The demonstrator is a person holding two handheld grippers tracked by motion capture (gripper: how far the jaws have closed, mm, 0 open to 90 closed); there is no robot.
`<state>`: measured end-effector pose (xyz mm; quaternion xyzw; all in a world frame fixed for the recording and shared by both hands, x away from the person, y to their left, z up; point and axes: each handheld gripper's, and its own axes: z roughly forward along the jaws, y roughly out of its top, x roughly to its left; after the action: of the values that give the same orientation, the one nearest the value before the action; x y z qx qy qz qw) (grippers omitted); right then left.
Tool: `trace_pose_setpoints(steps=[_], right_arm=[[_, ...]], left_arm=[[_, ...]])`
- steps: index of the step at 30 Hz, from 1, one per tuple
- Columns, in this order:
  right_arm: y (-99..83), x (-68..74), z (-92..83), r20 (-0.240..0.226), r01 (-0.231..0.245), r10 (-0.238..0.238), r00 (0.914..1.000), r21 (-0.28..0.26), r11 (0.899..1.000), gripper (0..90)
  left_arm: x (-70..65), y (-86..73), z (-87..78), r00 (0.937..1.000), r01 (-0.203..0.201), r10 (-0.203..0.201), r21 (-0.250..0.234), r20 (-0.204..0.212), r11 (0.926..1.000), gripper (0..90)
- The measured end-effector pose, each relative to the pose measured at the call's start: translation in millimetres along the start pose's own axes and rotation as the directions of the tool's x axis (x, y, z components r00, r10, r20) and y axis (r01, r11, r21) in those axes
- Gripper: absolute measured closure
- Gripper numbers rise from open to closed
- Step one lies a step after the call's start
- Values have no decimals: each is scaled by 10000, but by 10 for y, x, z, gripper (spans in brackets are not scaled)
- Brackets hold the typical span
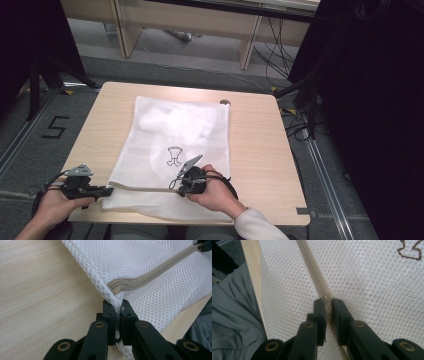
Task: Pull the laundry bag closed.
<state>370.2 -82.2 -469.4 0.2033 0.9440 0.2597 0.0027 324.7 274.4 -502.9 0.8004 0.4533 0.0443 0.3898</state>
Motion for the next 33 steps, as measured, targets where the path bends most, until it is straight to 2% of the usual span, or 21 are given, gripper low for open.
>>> trace_pose_setpoints(steps=[3,4,13,17,19,33], right_arm=[[-6,0,-13,-52,-42,42,10000,22,10000,825],[-7,0,-15,-18,-13,13,10000,59,10000,825],[-42,-19,-35,-83,-86,86,9999,74,9999,826],[-58,-27,-54,-53,-115,115,9999,54,9999,825],[-67,-24,-55,111,-51,50,9999,87,9999,825],[-110,-24,-89,144,-46,44,9999,96,9999,825]], left_arm=[[-1,2,-2,10000,5,-5,31,-18,10000,847],[2,-6,9,10000,19,-19,-149,53,9999,847],[0,-5,10,10000,49,-49,-141,59,9999,847],[0,-5,11,10000,39,-38,-133,47,9999,847],[-1,-5,10,10000,58,-57,-135,47,9999,847],[1,-5,12,10000,47,-46,-133,65,9999,847]])
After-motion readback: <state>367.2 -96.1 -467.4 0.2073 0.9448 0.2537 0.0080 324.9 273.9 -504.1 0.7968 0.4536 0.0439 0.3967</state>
